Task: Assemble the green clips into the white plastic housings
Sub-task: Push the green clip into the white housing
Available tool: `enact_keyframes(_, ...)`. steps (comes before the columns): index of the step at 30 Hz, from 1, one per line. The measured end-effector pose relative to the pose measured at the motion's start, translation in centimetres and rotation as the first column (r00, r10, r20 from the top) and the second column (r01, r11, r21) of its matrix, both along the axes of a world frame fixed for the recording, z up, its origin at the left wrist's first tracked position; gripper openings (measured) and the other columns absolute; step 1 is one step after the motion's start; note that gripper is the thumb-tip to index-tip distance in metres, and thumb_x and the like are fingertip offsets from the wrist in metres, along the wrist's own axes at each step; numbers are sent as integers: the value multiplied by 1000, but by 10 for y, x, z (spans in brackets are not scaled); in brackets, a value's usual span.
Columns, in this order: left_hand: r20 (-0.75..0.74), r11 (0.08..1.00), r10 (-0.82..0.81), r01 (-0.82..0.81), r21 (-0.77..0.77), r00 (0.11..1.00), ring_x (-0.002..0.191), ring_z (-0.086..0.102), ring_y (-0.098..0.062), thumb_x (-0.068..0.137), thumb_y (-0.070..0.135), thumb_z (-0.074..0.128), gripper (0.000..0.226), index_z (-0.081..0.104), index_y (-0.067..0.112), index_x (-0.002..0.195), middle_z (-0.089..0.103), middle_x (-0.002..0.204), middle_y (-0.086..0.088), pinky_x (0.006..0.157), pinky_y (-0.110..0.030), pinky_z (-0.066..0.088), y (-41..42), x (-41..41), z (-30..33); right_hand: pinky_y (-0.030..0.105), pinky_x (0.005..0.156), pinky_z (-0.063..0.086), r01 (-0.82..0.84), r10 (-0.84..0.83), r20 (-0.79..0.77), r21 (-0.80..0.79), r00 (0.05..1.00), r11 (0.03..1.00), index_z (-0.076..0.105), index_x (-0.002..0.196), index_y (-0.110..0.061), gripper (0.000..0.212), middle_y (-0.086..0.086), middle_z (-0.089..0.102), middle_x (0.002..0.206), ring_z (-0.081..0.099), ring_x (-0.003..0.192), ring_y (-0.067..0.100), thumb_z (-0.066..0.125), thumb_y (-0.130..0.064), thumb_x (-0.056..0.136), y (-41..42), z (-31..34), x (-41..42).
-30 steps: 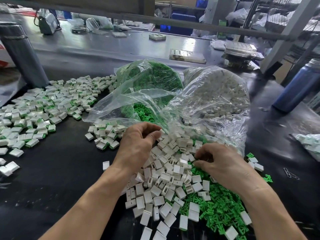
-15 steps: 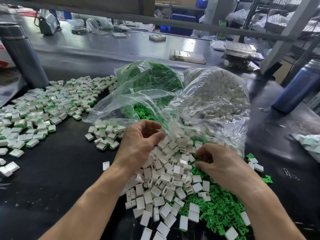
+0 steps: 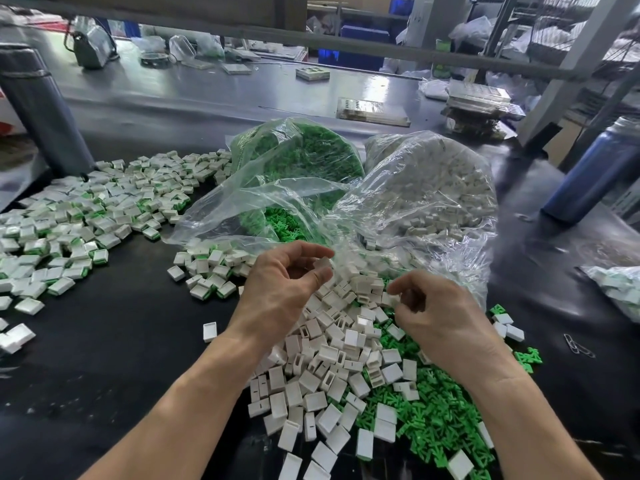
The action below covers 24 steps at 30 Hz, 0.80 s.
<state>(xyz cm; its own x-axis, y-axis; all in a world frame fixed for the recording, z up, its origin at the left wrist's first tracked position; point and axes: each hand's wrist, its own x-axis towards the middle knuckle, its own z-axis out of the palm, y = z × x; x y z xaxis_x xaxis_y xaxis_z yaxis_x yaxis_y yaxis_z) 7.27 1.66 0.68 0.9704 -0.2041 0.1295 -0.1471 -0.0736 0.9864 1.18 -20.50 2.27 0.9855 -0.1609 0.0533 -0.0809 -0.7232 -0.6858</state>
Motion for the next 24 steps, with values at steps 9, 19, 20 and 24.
enact_keyframes(9,-1,989,-150,150,-10,989,82,74,-12,86,26,78,26,74,27,112,78,97,2,70,-21,57,-9,-3,1,26,79,61,-91,-48,193,652,980,752,75,105,-16,19,3,78,94,76,88,19,75,-8,87,27,-1,3)
enact_keyframes(19,-5,967,-209,205,-151,978,88,77,-20,82,21,78,32,73,16,113,79,100,-4,75,-26,61,-16,-8,2,33,84,63,-141,-8,253,564,967,813,77,106,-21,23,-1,79,101,77,94,17,79,-9,87,39,-8,4)
enact_keyframes(20,-10,967,-208,204,-153,978,88,77,-21,84,19,78,30,73,17,114,79,100,-4,75,-27,61,-16,-8,2,32,84,63,-141,-4,257,541,966,829,77,104,-24,23,-2,79,100,77,94,16,79,-9,87,39,-8,4)
enact_keyframes(24,-23,965,-206,199,-169,978,90,78,-23,92,12,74,22,70,17,113,79,100,-5,77,-31,63,-16,-8,1,25,80,61,-96,-40,261,488,965,867,77,99,-27,21,-6,78,96,75,89,10,79,-9,88,36,-10,4)
